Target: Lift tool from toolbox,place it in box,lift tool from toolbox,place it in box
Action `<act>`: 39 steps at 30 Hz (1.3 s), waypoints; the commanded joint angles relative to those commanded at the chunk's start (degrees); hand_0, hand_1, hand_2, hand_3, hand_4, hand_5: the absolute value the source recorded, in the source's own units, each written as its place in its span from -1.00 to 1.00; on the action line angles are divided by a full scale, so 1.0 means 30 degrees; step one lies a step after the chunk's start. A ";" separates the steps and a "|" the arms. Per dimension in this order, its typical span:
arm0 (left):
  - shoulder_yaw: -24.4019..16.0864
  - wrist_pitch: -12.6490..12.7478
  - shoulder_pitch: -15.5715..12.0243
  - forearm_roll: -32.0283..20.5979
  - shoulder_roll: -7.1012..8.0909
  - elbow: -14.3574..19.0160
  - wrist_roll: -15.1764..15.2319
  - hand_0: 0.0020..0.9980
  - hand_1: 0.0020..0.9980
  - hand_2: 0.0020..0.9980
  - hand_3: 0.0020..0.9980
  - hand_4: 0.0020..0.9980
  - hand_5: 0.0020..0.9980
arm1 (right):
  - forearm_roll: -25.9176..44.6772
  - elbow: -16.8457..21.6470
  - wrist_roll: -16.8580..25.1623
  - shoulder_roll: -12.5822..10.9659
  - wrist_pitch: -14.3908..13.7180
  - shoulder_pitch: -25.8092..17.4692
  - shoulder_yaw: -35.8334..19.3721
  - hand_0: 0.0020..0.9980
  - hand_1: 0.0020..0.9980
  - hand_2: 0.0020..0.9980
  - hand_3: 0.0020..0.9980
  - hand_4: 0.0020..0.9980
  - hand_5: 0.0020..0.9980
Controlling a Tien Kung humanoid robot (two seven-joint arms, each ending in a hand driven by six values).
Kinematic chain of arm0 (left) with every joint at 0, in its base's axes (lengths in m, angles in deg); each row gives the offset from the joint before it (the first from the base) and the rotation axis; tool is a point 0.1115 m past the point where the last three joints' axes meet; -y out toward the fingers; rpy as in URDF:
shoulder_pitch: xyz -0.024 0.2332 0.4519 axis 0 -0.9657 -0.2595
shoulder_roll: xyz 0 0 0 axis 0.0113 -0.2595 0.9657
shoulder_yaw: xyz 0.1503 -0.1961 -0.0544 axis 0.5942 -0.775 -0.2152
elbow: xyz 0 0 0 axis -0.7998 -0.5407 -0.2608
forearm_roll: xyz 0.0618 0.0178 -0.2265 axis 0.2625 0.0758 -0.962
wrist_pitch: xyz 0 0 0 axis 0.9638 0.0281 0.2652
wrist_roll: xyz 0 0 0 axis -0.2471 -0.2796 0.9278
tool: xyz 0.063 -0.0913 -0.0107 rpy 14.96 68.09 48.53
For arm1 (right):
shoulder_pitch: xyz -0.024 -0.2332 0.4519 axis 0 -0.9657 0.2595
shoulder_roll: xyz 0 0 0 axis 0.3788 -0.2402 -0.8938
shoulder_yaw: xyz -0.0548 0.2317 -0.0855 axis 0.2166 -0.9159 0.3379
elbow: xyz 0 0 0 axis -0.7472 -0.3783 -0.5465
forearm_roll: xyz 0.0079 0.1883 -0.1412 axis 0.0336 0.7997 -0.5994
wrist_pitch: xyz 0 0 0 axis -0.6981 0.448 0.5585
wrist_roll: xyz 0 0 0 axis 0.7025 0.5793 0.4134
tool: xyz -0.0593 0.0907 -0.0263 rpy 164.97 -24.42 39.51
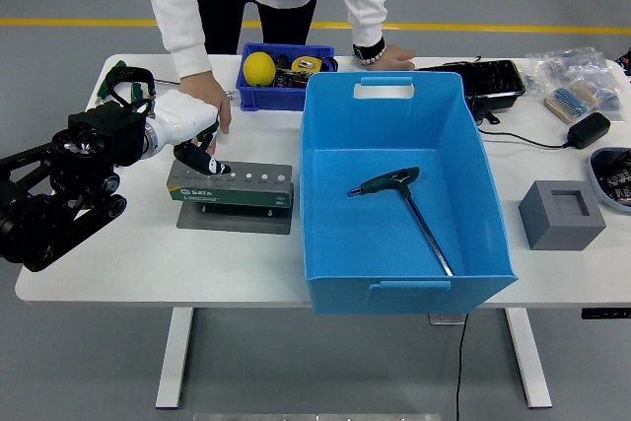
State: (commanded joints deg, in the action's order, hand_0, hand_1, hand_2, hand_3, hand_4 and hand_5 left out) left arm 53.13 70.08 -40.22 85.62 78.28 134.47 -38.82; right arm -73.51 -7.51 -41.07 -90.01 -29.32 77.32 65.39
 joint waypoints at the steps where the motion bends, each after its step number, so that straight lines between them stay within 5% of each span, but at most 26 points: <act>1: -0.0050 0.0146 -0.0018 0.0020 0.0020 0.0036 0.0116 -0.72 -1.00 -0.94 -0.86 0.51 -0.08 | 0.0038 0.0001 0.0011 -0.0004 0.0003 0.0005 0.0020 0.45 0.39 0.50 0.12 0.58 0.43; 12: -0.0682 0.1156 0.0182 -0.0316 0.0186 0.0784 0.0994 -0.87 -1.00 -0.97 -0.88 0.47 -0.02 | 0.0078 -0.0003 0.0016 -0.0036 0.0011 0.0098 0.0053 0.45 0.39 0.50 0.12 0.58 0.43; 25: -0.2352 0.1061 0.0797 -0.0895 0.0445 0.2953 0.1300 -0.88 -1.00 -0.98 -0.88 0.48 0.04 | 0.0008 -0.0006 -0.0003 -0.0056 -0.0004 0.0129 0.0015 0.45 0.39 0.50 0.12 0.58 0.43; 39: -0.4532 0.2025 0.0878 -0.1709 0.0134 0.5218 0.1624 -0.91 -1.00 -1.00 -0.90 0.46 0.15 | 0.0002 -0.0001 -0.0002 -0.0075 0.0015 0.0112 0.0042 0.45 0.39 0.50 0.12 0.58 0.42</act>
State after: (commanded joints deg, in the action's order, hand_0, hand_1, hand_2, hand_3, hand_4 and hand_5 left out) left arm 39.53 76.15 -37.59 80.49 78.68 150.13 -33.95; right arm -73.51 -7.51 -41.08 -90.24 -29.28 77.65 65.52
